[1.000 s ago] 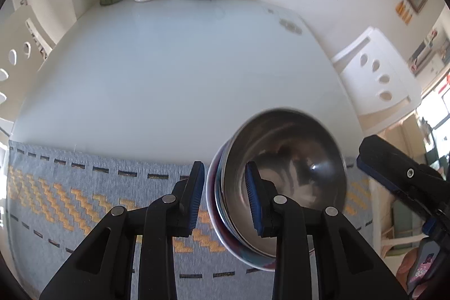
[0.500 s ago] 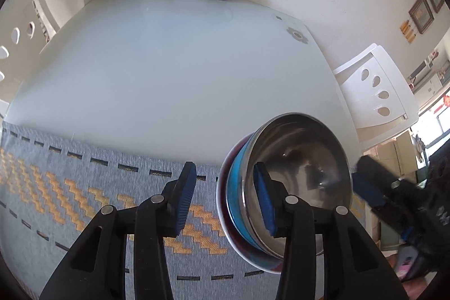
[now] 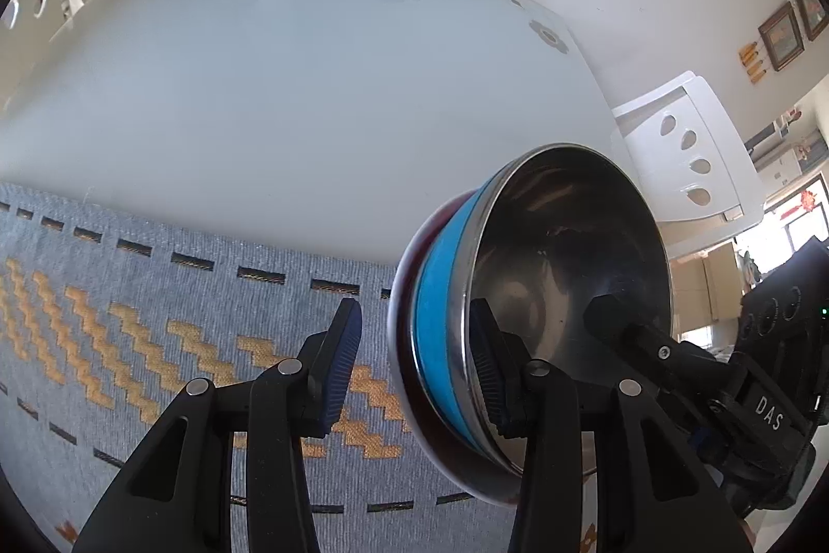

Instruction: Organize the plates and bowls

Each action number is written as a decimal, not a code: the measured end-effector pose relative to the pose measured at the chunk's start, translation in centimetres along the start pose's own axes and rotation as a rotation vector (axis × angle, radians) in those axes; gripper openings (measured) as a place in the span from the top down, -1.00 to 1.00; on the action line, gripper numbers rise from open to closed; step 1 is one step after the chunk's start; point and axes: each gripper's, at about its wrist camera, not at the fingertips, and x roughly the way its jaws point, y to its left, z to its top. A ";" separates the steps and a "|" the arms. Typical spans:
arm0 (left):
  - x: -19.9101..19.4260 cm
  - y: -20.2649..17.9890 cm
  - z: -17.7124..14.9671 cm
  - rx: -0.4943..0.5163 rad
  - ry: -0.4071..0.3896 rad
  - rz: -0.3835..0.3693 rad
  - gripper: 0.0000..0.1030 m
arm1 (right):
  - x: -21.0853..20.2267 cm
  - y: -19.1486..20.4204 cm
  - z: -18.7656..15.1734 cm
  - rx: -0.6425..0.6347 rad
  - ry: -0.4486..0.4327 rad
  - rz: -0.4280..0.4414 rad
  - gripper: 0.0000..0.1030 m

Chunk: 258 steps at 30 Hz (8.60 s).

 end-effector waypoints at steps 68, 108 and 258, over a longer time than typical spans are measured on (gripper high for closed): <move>-10.4 1.2 -10.9 0.160 0.068 0.011 0.45 | -6.6 5.7 -14.5 -0.123 0.129 -0.122 0.09; -23.0 9.3 -24.8 -0.165 -0.032 0.137 0.45 | -7.7 13.5 -27.4 -0.387 0.434 -0.012 0.09; -25.5 7.2 -27.6 0.061 0.018 0.251 -0.53 | -11.0 16.8 -35.3 -0.515 0.324 -0.362 -0.06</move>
